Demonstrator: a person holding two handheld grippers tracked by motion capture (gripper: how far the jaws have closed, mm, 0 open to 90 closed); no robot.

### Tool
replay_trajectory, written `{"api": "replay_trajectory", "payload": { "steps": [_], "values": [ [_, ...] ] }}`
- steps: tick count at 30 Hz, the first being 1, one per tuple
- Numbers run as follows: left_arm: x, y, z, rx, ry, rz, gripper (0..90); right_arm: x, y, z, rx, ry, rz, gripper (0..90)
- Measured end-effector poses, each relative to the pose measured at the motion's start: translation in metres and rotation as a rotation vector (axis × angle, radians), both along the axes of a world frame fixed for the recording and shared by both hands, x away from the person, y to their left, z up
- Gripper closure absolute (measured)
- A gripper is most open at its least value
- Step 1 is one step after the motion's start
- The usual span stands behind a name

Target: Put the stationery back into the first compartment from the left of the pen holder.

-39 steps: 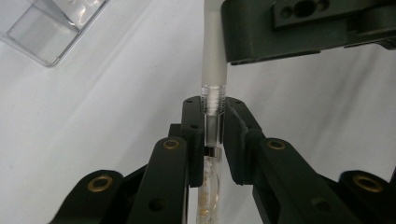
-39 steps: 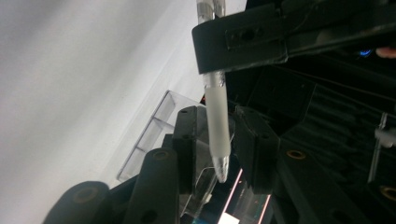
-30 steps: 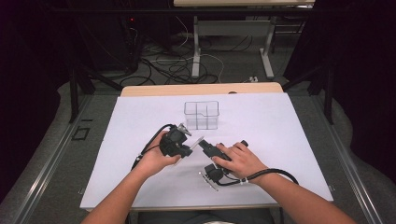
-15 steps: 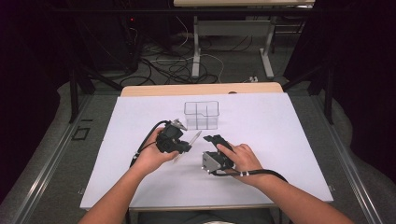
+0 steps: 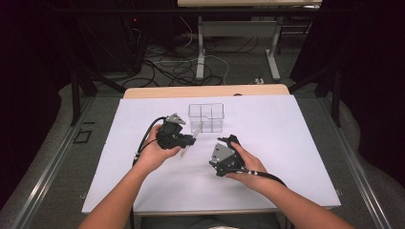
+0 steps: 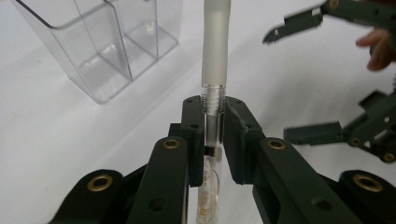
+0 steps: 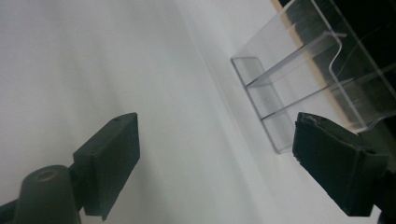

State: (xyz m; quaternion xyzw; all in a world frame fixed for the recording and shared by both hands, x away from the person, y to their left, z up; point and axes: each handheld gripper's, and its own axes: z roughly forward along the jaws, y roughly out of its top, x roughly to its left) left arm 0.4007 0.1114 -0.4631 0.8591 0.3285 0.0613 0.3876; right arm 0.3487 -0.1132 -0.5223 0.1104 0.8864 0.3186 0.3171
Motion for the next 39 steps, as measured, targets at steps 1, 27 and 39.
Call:
{"api": "replay_trajectory", "payload": {
  "steps": [1, 27, 39],
  "values": [
    [0.002, 0.001, 0.002, -0.008, -0.009, 0.007, 79.5, 0.0, -0.001, 0.0, 0.012, 0.021, -0.009, 12.0],
    [0.069, -0.005, 0.035, -0.243, -0.236, 0.237, 79.6, 0.012, -0.04, -0.007, 0.405, 0.316, -0.226, 0.0],
    [0.094, -0.017, 0.026, -0.277, -0.277, 0.277, 79.6, 0.011, -0.044, -0.013, 0.416, 0.335, -0.247, 0.0]
  ]
}}
